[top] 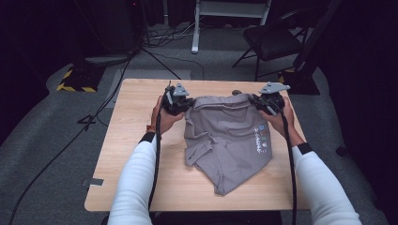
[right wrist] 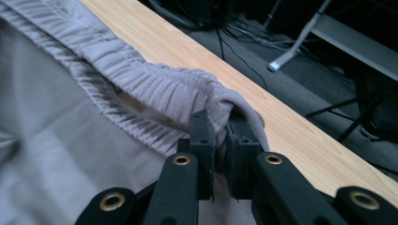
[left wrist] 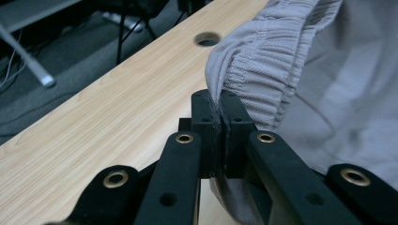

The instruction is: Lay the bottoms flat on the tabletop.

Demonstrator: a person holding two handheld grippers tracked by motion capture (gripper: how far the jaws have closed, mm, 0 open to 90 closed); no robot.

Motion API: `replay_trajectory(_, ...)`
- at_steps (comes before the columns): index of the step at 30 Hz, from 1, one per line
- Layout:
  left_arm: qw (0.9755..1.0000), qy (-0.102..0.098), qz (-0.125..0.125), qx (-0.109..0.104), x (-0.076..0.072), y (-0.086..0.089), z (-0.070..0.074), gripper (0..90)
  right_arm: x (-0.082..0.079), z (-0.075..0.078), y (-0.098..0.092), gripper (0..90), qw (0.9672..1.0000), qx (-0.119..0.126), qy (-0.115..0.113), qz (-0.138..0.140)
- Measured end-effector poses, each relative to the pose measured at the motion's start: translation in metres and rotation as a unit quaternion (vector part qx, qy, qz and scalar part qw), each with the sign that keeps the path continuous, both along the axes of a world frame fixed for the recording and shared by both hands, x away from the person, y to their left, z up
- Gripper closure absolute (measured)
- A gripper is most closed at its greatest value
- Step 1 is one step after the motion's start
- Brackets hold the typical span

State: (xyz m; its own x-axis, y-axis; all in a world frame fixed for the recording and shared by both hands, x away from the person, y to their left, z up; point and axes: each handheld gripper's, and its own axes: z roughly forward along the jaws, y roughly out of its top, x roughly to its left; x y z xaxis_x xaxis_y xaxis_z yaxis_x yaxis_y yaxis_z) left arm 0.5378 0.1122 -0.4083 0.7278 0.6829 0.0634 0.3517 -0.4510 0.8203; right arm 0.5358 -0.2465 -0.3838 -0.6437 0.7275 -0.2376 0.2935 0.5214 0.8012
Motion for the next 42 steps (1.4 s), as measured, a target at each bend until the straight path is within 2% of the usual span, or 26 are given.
replay_trajectory(3, 0.9995, 0.022, 0.022, 0.003, 0.018, 0.003, -0.010, 86.0, 0.022, -0.008, 0.011, 82.9, 0.9999, -0.008, 0.010, -0.009)
replay_trajectory(5, 0.9990, 0.028, 0.035, 0.004, 0.026, 0.003, -0.016, 85.5, 0.034, -0.013, 0.017, 82.7, 0.9997, -0.007, 0.018, -0.017)
replay_trajectory(6, 0.9981, 0.033, 0.051, 0.009, 0.030, 0.003, -0.018, 83.3, 0.039, -0.015, 0.019, 81.5, 0.9995, -0.008, 0.021, -0.021)
replay_trajectory(7, 0.9969, 0.032, 0.071, 0.008, 0.032, 0.002, -0.021, 77.6, 0.044, -0.018, 0.021, 75.6, 0.9993, -0.008, 0.023, -0.027)
replay_trajectory(8, 0.9961, 0.038, 0.079, 0.001, 0.033, 0.003, -0.022, 73.6, 0.048, -0.020, 0.024, 68.2, 0.9989, -0.013, 0.022, -0.040)
replay_trajectory(10, 0.9945, 0.039, 0.098, -0.004, 0.034, 0.003, -0.024, 61.6, 0.054, -0.025, 0.026, 59.1, 0.9974, -0.023, 0.026, -0.064)
replay_trajectory(11, 0.9938, 0.039, 0.104, -0.006, 0.033, 0.003, -0.024, 54.7, 0.055, -0.026, 0.026, 53.7, 0.9970, -0.023, 0.030, -0.067)
replay_trajectory(13, 0.9939, 0.035, 0.104, -0.004, 0.028, 0.005, -0.024, 48.5, 0.054, -0.028, 0.022, 49.2, 0.9966, -0.018, 0.048, -0.064)
replay_trajectory(14, 0.9938, 0.035, 0.105, -0.005, 0.025, 0.006, -0.024, 43.3, 0.053, -0.029, 0.021, 46.9, 0.9965, -0.020, 0.050, -0.064)
replay_trajectory(15, 0.9944, 0.041, 0.096, -0.016, 0.020, 0.007, -0.024, 39.4, 0.050, -0.030, 0.019, 45.3, 0.9965, -0.020, 0.049, -0.065)
replay_trajectory(16, 0.9948, 0.039, 0.092, -0.016, 0.016, 0.007, -0.024, 37.3, 0.045, -0.031, 0.014, 44.7, 0.9968, -0.002, 0.056, -0.057)
replay_trajectory(18, 0.9969, 0.041, 0.065, -0.014, 0.001, 0.006, -0.027, 33.2, 0.035, -0.034, 0.008, 44.4, 0.9966, 0.015, 0.072, -0.038)
replay_trajectory(20, 0.9983, 0.043, 0.040, 0.003, -0.014, 0.002, -0.031, 31.3, 0.021, -0.039, 0.004, 44.0, 0.9966, 0.008, 0.081, -0.013)
replay_trajectory(21, 0.9989, 0.045, 0.013, 0.005, -0.025, 0.000, -0.034, 30.2, 0.015, -0.041, 0.003, 43.9, 0.9963, 0.005, 0.085, -0.005)
replay_trajectory(22, 0.9989, 0.047, 0.000, 0.007, -0.034, -0.001, -0.038, 30.7, 0.006, -0.046, 0.001, 43.9, 0.9959, -0.006, 0.090, 0.007)
replay_trajectory(23, 0.9985, 0.054, -0.008, 0.009, -0.040, -0.003, -0.041, 31.1, -0.001, -0.050, -0.001, 43.9, 0.9952, -0.005, 0.096, 0.017)
replay_trajectory(26, 0.9958, 0.076, -0.050, 0.012, -0.059, -0.009, -0.053, 38.4, -0.021, -0.062, -0.006, 44.4, 0.9920, -0.006, 0.117, 0.047)
replay_trajectory(27, 0.9942, 0.082, -0.065, 0.021, -0.065, -0.012, -0.057, 40.1, -0.027, -0.067, -0.008, 44.6, 0.9909, -0.011, 0.123, 0.054)
replay_trajectory(30, 0.9884, 0.102, -0.107, 0.032, -0.081, -0.021, -0.066, 48.7, -0.046, -0.084, -0.012, 44.8, 0.9872, -0.019, 0.141, 0.072)
replay_trajectory(32, 0.9846, 0.108, -0.128, 0.050, -0.090, -0.024, -0.068, 55.3, -0.055, -0.093, -0.015, 45.1, 0.9854, -0.028, 0.149, 0.077)
replay_trajectory(34, 0.9806, 0.111, -0.153, 0.053, -0.098, -0.025, -0.068, 61.8, -0.060, -0.099, -0.019, 45.1, 0.9835, -0.039, 0.159, 0.076)
replay_trajectory(35, 0.9792, 0.115, -0.157, 0.058, -0.102, -0.025, -0.067, 64.9, -0.062, -0.101, -0.021, 44.8, 0.9830, -0.042, 0.162, 0.075)
replay_trajectory(36, 0.9780, 0.115, -0.160, 0.068, -0.103, -0.025, -0.067, 66.0, -0.064, -0.102, -0.025, 44.8, 0.9831, -0.034, 0.165, 0.072)
replay_trajectory(37, 0.9772, 0.118, -0.163, 0.070, -0.106, -0.025, -0.069, 69.3, -0.065, -0.102, -0.027, 44.5, 0.9826, -0.027, 0.170, 0.069)
replay_trajectory(38, 0.9751, 0.124, -0.171, 0.068, -0.110, -0.023, -0.070, 71.2, -0.067, -0.103, -0.031, 44.2, 0.9821, -0.023, 0.175, 0.067)
replay_trajectory(42, 0.9726, 0.123, -0.183, 0.073, -0.124, -0.015, -0.072, 88.4, -0.078, -0.104, -0.045, 44.1, 0.9826, -0.014, 0.177, 0.054)
